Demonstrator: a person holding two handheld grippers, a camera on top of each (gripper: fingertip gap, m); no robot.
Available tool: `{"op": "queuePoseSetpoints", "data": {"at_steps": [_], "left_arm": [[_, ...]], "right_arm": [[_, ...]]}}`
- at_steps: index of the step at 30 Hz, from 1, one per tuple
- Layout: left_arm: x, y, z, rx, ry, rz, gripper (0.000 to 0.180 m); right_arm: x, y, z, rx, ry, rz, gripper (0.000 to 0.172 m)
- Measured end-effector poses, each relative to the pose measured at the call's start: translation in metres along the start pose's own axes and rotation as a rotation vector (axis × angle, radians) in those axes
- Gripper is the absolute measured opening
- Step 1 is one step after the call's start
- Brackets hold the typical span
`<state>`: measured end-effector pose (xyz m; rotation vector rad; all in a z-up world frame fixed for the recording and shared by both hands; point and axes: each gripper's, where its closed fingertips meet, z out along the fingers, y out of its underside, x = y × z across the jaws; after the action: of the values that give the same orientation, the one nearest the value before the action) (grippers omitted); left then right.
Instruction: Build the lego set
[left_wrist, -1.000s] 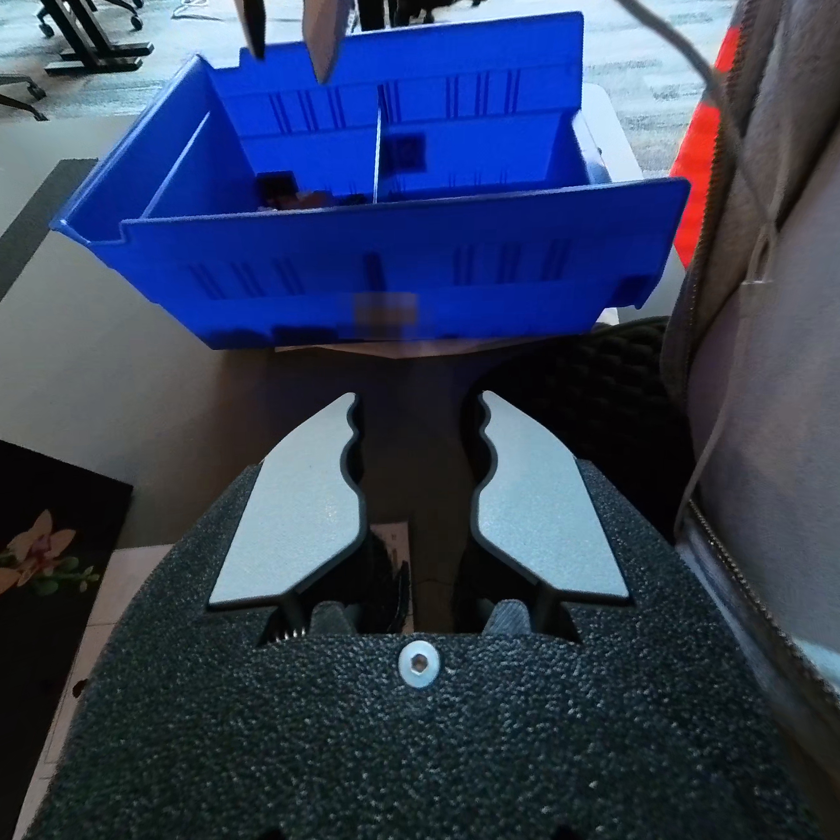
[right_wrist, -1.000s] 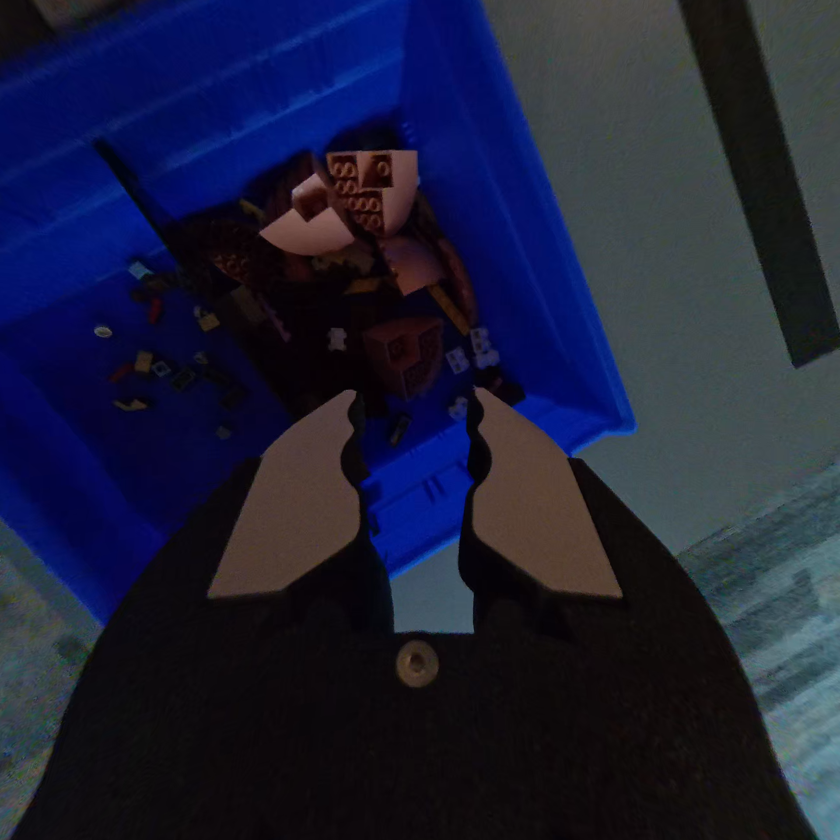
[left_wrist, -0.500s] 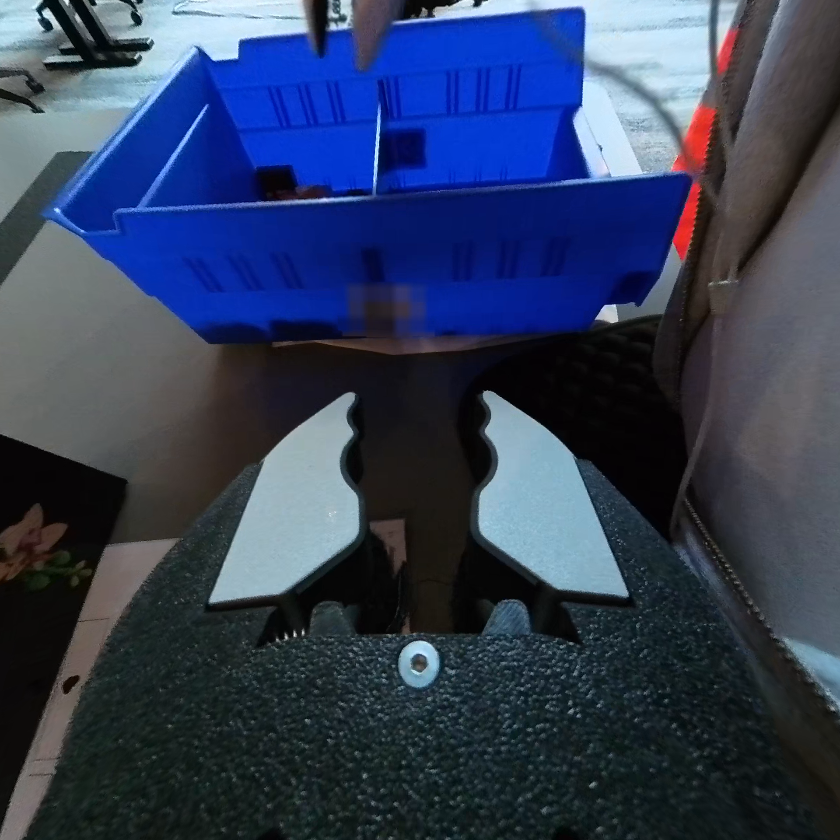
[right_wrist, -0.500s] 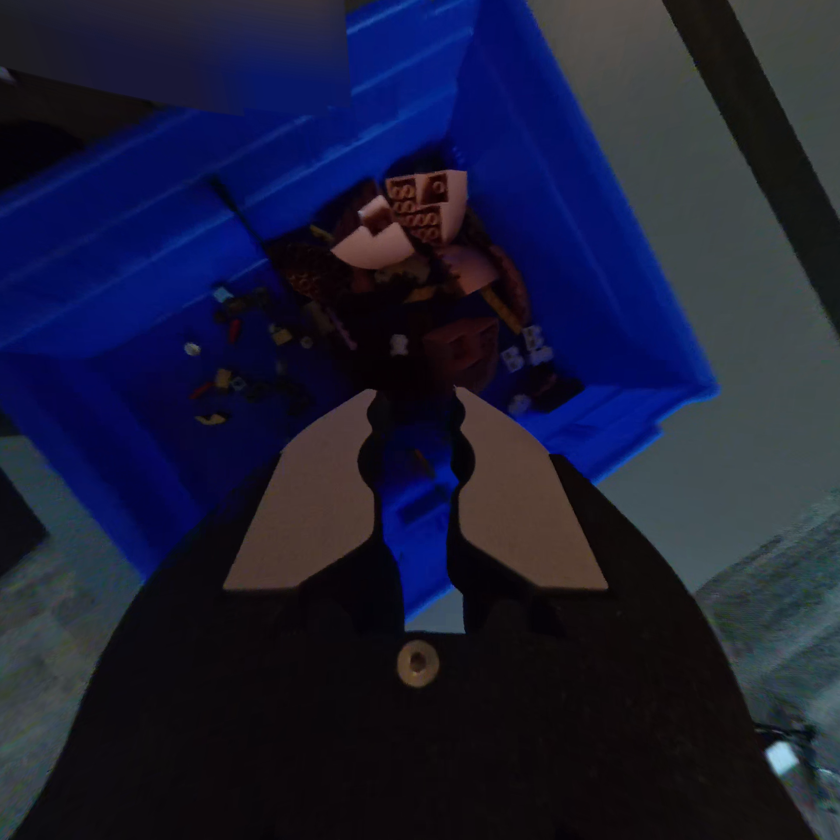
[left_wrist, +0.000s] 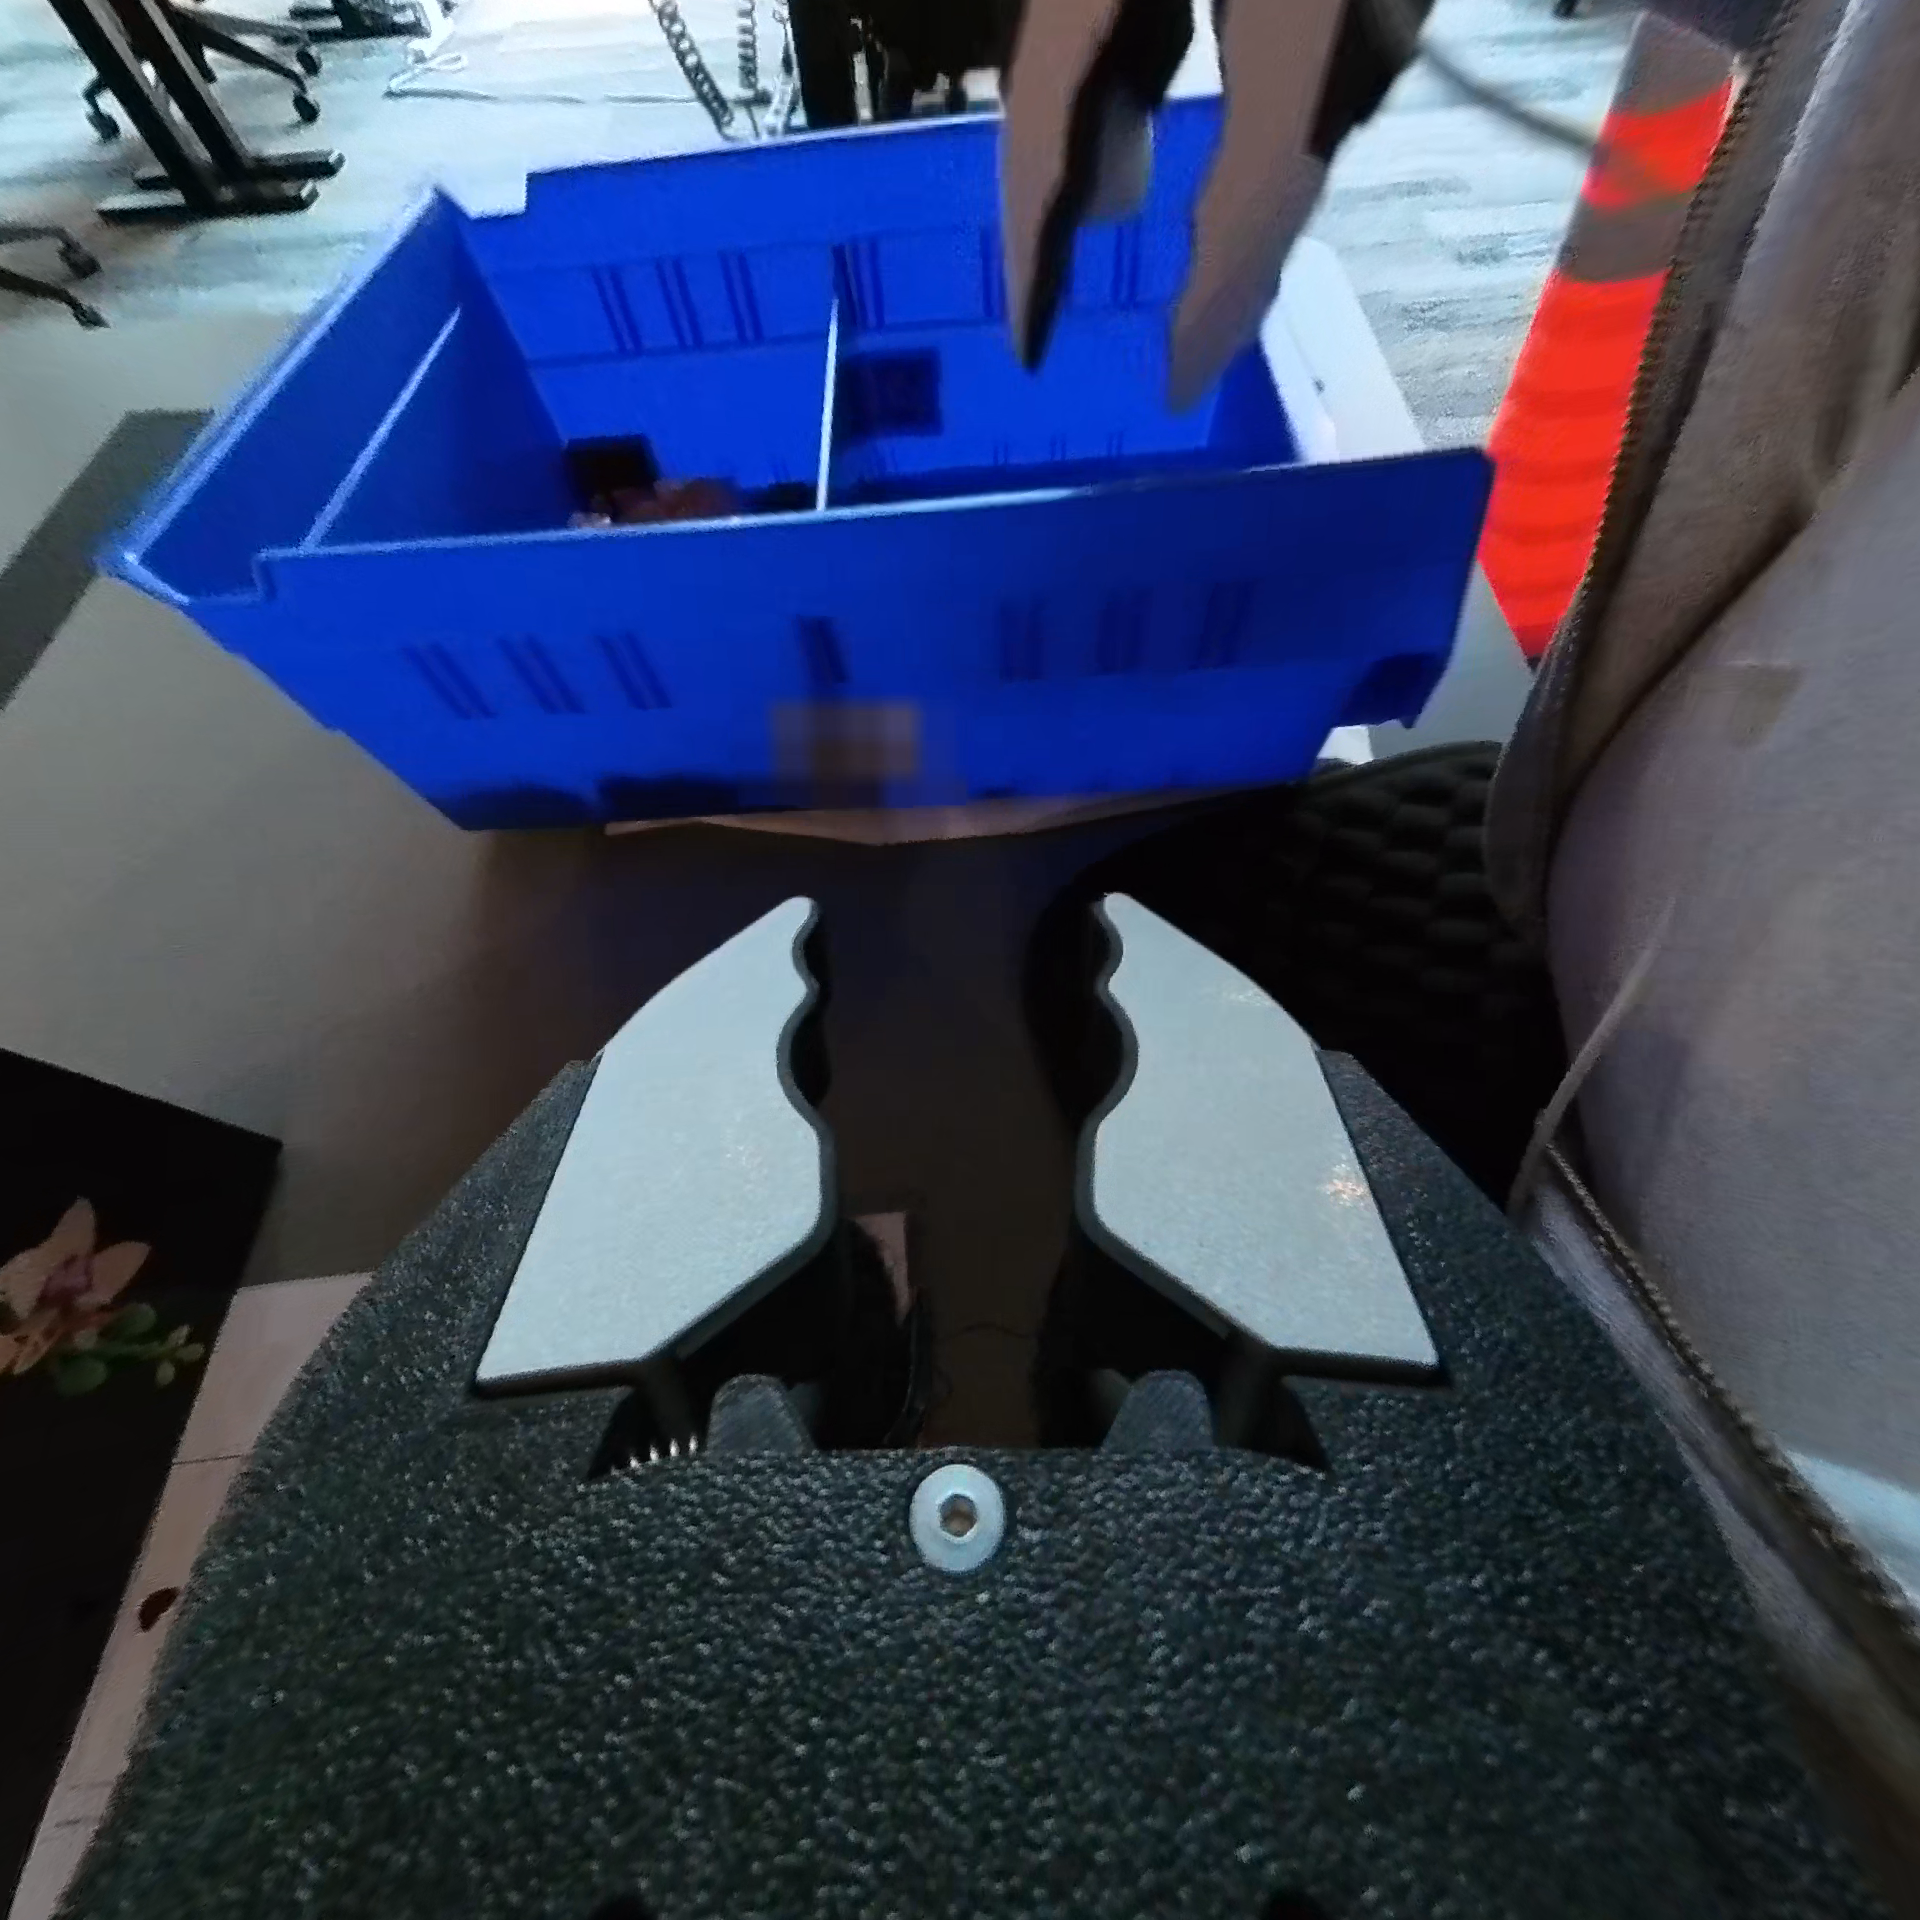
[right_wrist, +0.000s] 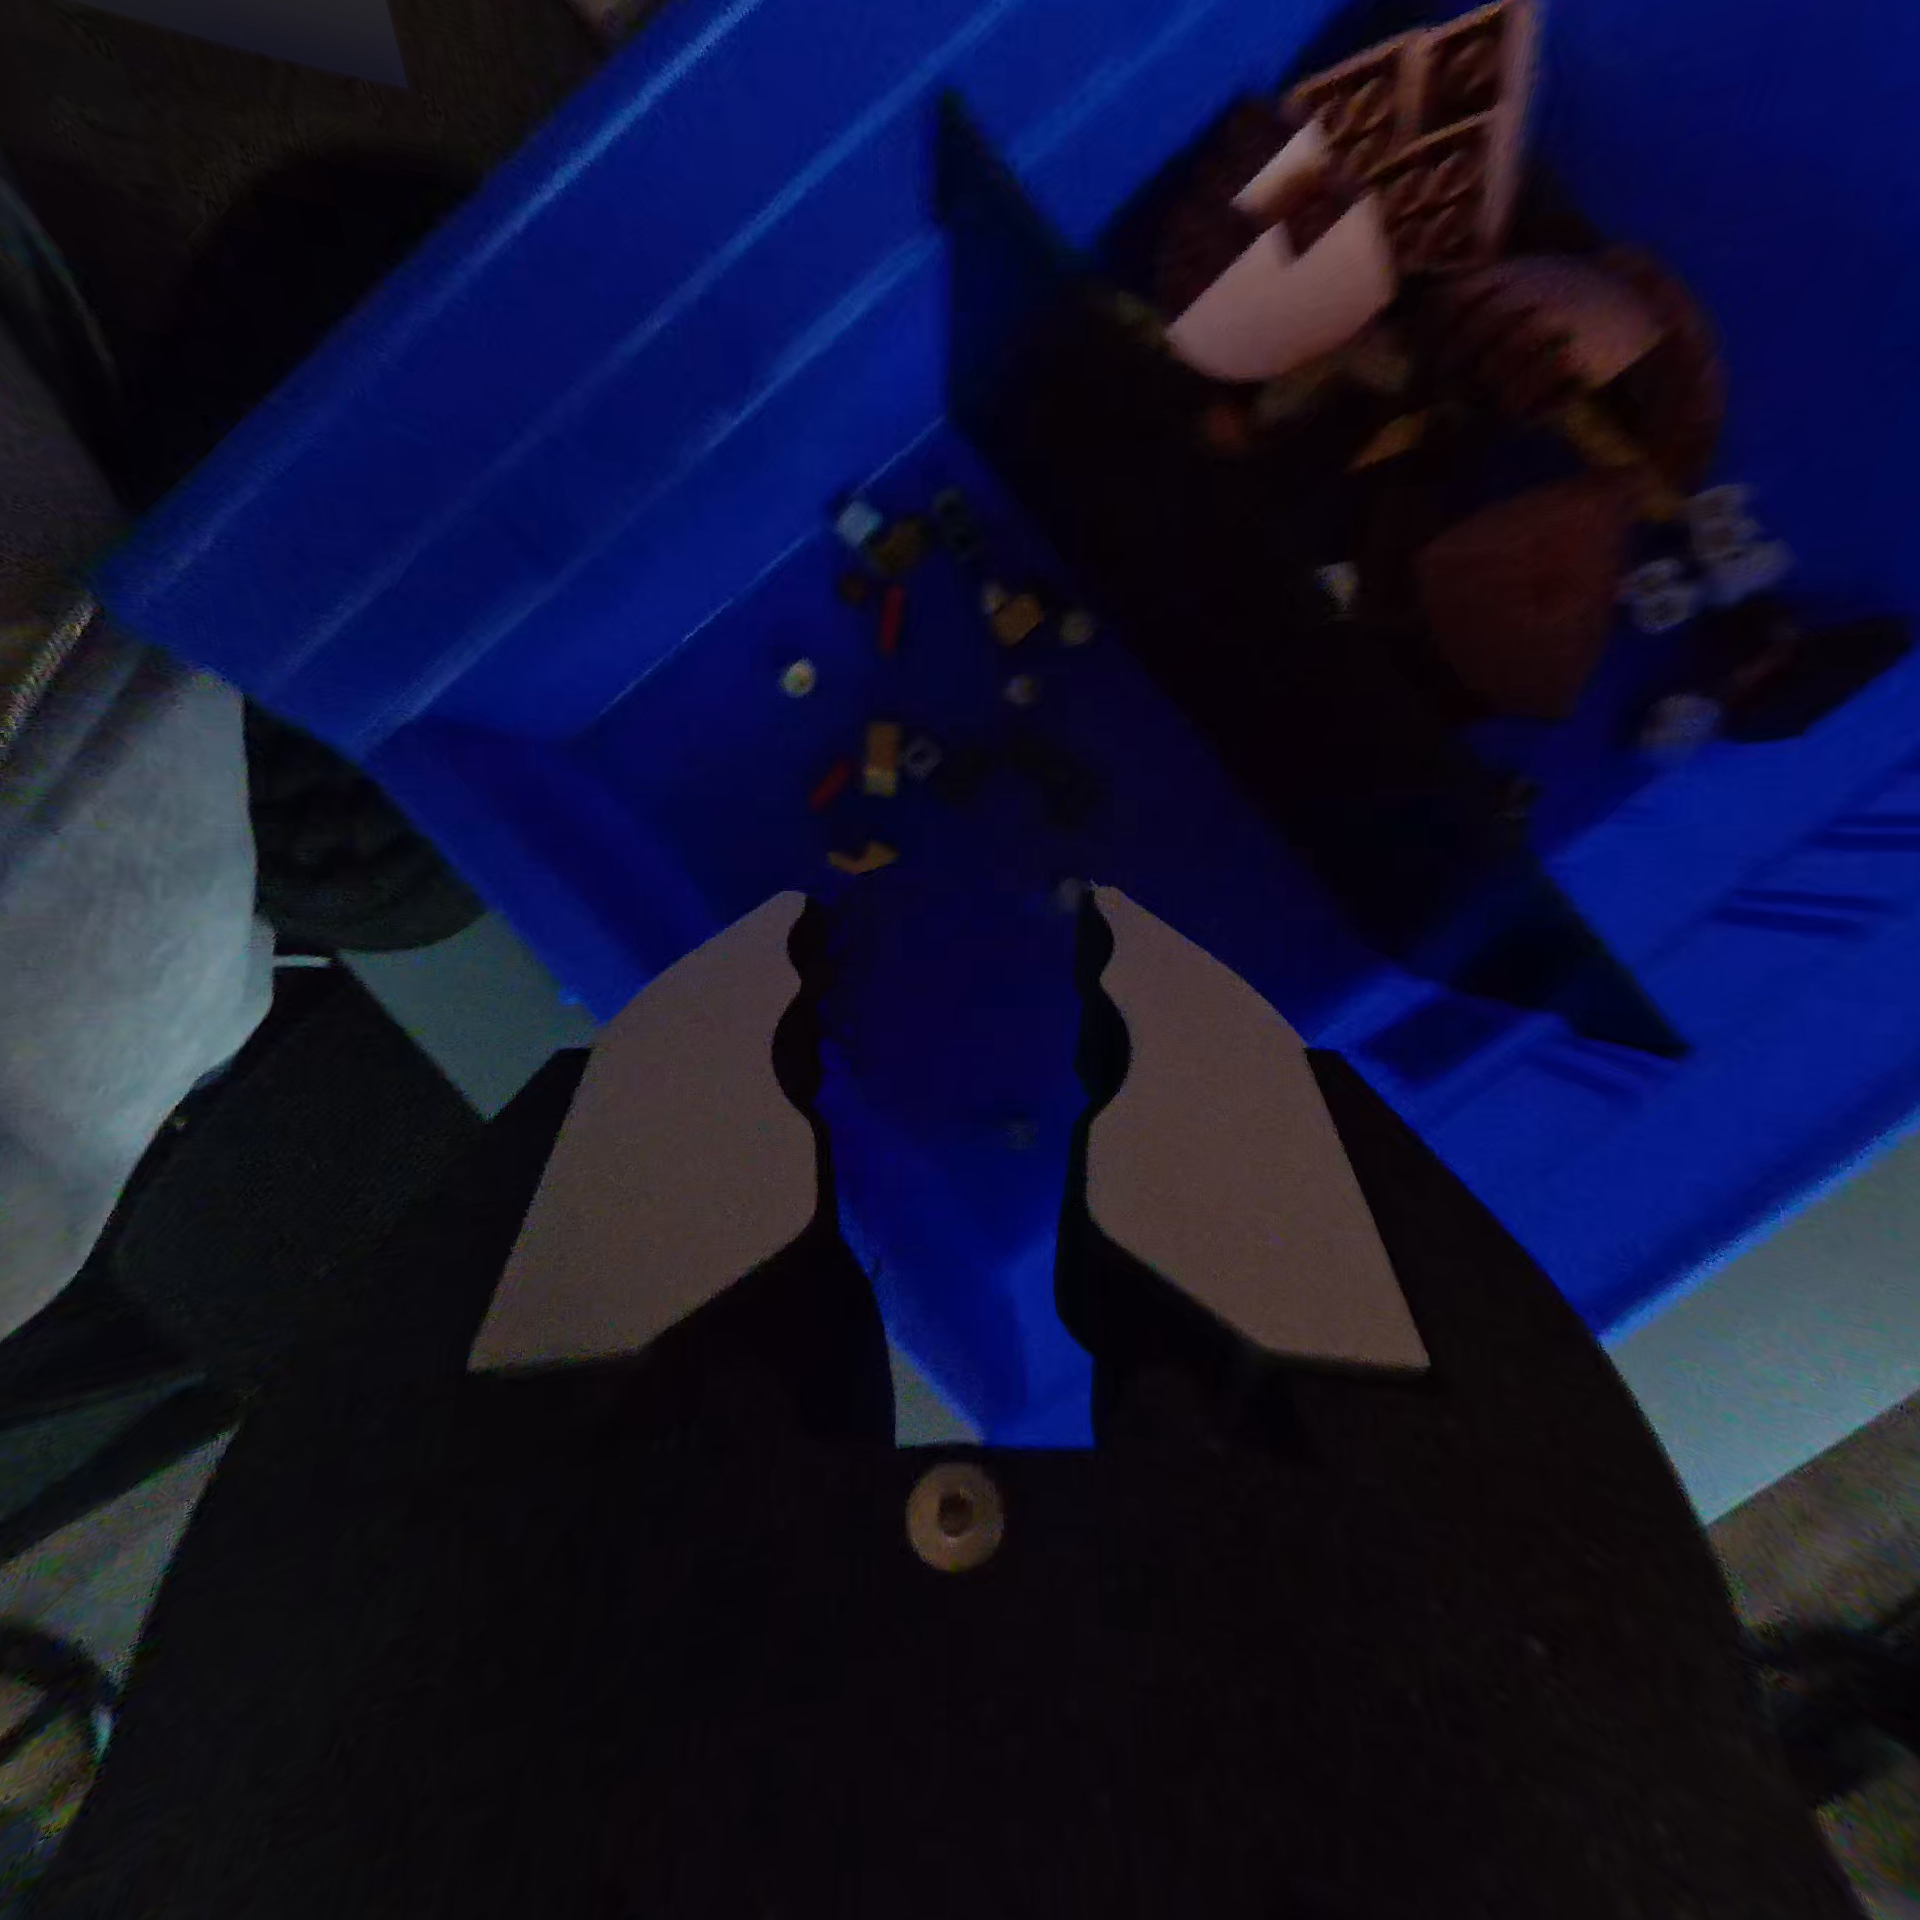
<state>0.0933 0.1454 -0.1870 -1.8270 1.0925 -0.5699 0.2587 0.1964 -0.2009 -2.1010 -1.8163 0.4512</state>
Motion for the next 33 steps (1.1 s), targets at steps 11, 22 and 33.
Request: {"op": "queuePoseSetpoints", "data": {"at_steps": [11, 22, 33], "left_arm": [[0.000, -0.003, -0.001, -0.029, -0.044, -0.040, 0.047], [-0.010, -0.005, 0.002, -0.054, -0.103, -0.109, 0.056], [-0.010, -0.021, 0.008, -0.005, -0.079, -0.205, 0.077]], "right_arm": [[-0.011, 0.014, -0.011, 0.100, 0.032, 0.109, 0.034], [-0.015, 0.021, -0.017, 0.259, 0.111, 0.130, 0.034], [-0.013, 0.035, -0.031, 0.431, 0.221, 0.237, 0.039]]}}
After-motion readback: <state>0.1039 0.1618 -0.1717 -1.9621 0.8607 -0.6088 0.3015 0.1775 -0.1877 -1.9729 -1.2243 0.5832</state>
